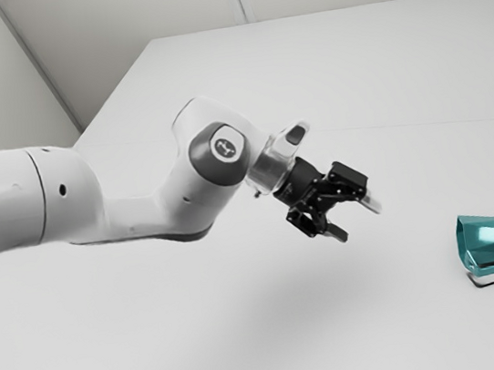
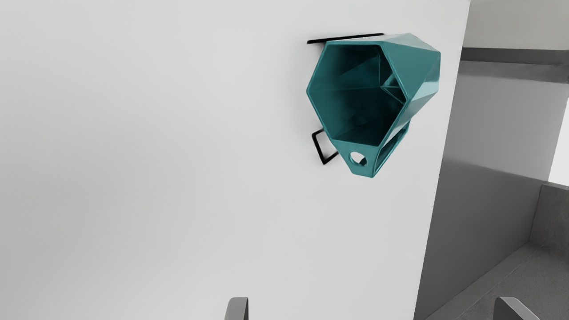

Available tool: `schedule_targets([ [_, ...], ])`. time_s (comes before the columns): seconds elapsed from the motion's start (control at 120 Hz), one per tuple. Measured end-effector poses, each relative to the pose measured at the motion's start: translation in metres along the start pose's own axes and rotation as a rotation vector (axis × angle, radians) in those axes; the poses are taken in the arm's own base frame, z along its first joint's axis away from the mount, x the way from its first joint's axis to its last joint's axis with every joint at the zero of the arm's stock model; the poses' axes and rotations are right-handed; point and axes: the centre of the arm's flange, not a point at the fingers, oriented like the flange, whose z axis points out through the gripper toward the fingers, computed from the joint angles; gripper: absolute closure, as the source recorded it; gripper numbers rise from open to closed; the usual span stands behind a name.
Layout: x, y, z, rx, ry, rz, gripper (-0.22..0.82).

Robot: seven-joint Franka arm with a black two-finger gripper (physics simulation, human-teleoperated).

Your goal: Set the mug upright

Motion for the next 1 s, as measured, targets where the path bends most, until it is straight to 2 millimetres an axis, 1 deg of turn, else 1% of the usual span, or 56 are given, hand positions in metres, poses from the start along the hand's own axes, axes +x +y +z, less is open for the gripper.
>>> schedule_targets([
  [0.108, -0.003, -0.002, 0.014, -0.037, 0.017, -0.012, 0.0],
  [0.175, -0.002, -0.007, 0.025, -0.048, 0.024, -0.019, 0.0],
  [0.242, 0.001, -0.013, 0.039, -0.058, 0.029, -0.027, 0.0],
  [0.275, 0.005, -0.013, 0.046, -0.065, 0.033, -0.022, 0.0],
  [0.458, 0.025, 0.0, 0.086, -0.085, 0.039, 0.043, 0.0],
  [0.55, 0.03, 0.008, 0.105, -0.09, 0.037, 0.079, 0.0],
  [0.625, 0.029, 0.012, 0.118, -0.093, 0.035, 0.101, 0.0],
  [0.7, 0.028, 0.018, 0.126, -0.1, 0.038, 0.12, 0.0],
  [0.858, 0.034, 0.036, 0.138, -0.121, 0.052, 0.171, 0.0],
  [1.0, 0.041, 0.04, 0.151, -0.127, 0.057, 0.198, 0.0],
])
